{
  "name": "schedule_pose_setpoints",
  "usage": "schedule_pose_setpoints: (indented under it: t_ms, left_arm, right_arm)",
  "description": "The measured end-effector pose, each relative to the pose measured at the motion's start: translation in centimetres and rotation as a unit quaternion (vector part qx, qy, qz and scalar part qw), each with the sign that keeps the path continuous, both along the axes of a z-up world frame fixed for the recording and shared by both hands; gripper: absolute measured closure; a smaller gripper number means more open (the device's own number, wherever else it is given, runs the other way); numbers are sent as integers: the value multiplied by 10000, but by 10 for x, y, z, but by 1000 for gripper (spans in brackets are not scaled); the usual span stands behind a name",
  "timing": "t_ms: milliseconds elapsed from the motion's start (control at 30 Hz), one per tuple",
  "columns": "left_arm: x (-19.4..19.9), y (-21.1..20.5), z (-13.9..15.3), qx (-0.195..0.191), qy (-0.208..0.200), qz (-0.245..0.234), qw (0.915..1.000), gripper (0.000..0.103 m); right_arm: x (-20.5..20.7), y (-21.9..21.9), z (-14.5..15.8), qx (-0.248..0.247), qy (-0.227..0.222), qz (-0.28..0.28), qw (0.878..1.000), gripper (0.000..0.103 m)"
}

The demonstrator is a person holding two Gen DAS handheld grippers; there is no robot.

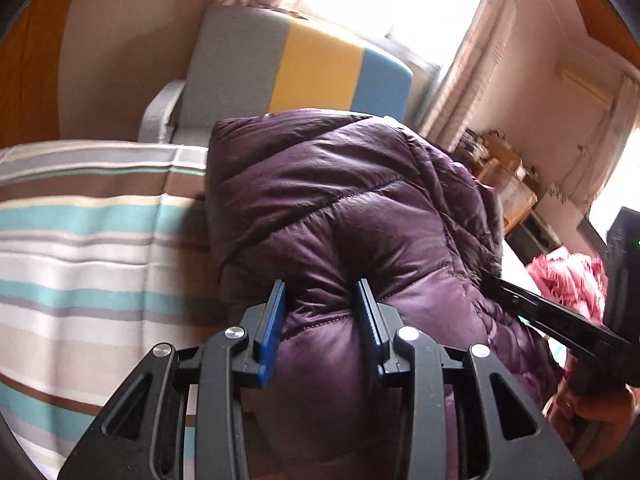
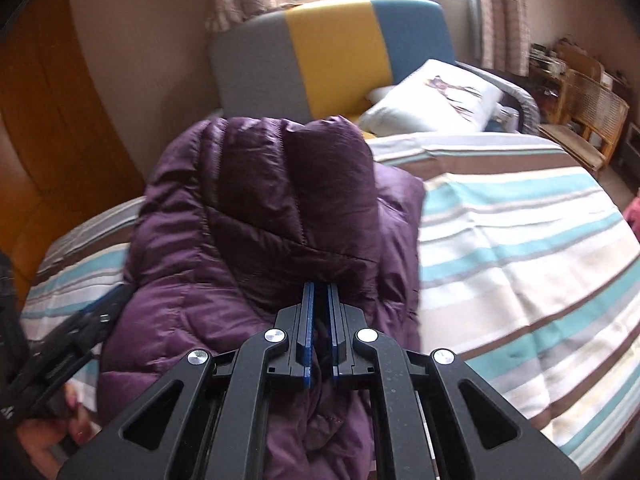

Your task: Fold large clothes

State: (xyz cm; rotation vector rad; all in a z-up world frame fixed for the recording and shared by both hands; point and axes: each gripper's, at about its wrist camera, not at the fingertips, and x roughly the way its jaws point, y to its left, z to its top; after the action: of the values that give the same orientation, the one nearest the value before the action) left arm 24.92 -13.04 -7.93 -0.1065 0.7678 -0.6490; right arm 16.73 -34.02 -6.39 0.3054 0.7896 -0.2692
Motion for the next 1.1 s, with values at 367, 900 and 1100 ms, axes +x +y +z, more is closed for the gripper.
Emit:
schedule_pose_setpoints:
  t_ms: [367, 900, 1100]
  left_arm:
    - [-16, -61, -10, 799, -402, -341, 9954, 69]
    - [-14, -70, -6, 1026, -338, -286, 9937, 69]
    - [-12, -77, -6, 1088, -331, -268, 9931, 69]
  right_arm:
    - [-5, -36, -66, 196, 100, -470, 9987, 97]
    - [-5, -3, 31, -283, -402, -53, 9988, 97]
    - [44, -23, -13, -469, 252, -157, 9985, 97]
